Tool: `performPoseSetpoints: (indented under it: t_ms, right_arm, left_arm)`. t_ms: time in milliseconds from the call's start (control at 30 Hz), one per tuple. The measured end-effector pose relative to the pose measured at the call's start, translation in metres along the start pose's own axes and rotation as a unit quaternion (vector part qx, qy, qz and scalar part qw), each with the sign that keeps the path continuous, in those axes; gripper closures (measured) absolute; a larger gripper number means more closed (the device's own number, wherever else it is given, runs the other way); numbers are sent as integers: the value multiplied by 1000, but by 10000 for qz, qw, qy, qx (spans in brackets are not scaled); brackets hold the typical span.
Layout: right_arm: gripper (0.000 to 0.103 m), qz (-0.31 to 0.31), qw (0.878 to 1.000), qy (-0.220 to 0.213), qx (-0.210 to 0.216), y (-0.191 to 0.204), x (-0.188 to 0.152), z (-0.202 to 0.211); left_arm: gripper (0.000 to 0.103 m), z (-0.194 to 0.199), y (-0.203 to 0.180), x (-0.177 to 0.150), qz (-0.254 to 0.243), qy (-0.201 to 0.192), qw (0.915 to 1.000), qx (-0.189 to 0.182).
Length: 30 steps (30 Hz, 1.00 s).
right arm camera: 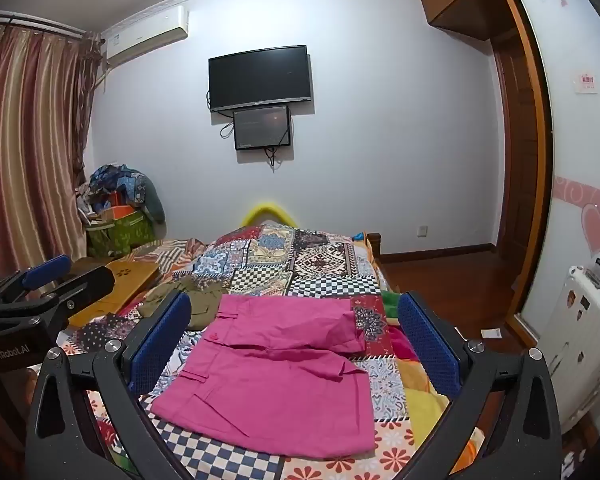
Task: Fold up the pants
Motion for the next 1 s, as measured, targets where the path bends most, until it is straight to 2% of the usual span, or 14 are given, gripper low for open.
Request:
performPoseSetpoints:
  t_ms: [1000]
  right_arm:
    - [0, -10, 9999, 108, -51, -5, -7, -7]
  left_arm:
    - [0, 0, 5, -7, 7, 68, 10000, 39]
Point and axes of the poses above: each gripper's, at about its wrist camera, not at the fingertips, and z roughly against the way its jaws point, y to its left, x to its top, the point moved 8 cm from there along -z, roughly the way its jaws point, and after that the axes turned 11 degrees about z, right-handed, at the moved point
